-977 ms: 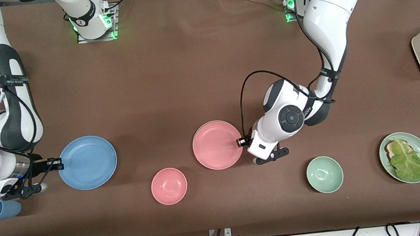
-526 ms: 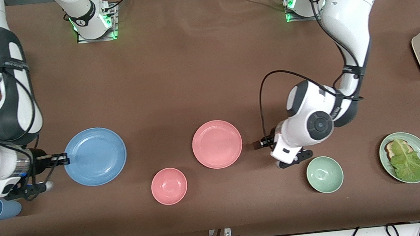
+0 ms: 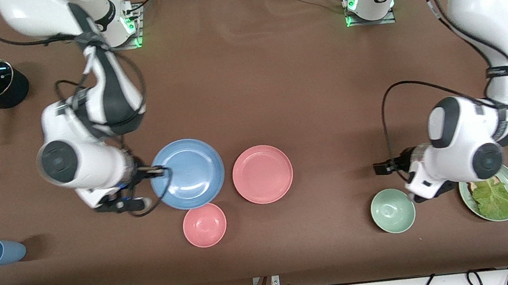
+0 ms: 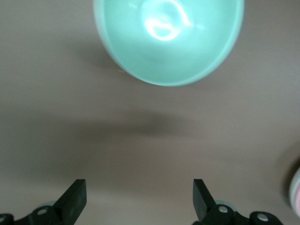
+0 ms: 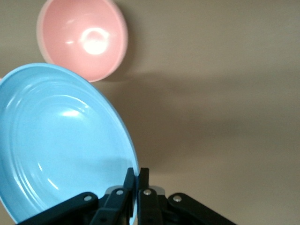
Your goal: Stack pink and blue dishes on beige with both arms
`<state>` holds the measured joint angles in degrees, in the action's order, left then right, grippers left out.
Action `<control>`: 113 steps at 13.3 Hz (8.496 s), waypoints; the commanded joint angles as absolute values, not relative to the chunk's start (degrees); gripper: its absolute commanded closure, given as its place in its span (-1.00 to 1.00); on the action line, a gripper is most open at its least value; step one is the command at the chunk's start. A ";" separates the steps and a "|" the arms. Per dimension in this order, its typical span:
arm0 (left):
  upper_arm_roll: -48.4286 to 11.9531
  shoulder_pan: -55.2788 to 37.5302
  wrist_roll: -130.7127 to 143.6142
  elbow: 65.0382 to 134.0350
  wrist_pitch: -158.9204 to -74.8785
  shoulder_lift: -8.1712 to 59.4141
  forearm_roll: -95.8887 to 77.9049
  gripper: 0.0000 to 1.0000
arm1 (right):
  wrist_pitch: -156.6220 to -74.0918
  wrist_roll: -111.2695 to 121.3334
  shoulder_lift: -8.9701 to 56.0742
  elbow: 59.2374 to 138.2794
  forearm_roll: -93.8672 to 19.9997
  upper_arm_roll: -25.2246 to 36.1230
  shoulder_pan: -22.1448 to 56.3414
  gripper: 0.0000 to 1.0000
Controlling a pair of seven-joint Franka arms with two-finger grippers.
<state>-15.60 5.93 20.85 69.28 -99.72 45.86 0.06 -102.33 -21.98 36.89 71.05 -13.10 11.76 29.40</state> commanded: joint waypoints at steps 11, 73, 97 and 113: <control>-5.19 8.62 3.16 88.32 -98.09 20.77 1.05 -1.00 | -123.84 -45.09 45.44 71.37 -12.66 12.22 41.92 1.00; -1.93 -0.09 -2.29 92.11 -93.78 5.01 0.44 -1.00 | -89.83 -1.23 -1.59 94.23 -0.88 2.81 4.04 -1.00; -1.85 -0.18 -2.29 92.02 -93.60 5.10 0.53 -1.00 | -88.59 3.16 2.11 89.03 -0.09 3.69 4.04 -1.00; -1.93 -0.18 -2.20 92.02 -93.43 5.10 0.79 -1.00 | -88.59 3.16 2.20 89.03 -0.18 4.13 4.22 -1.00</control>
<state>-2.01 0.00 -1.30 91.85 -93.23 5.34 0.46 -89.71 2.49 1.78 90.28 -0.84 4.43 4.52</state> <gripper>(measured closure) 0.000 0.000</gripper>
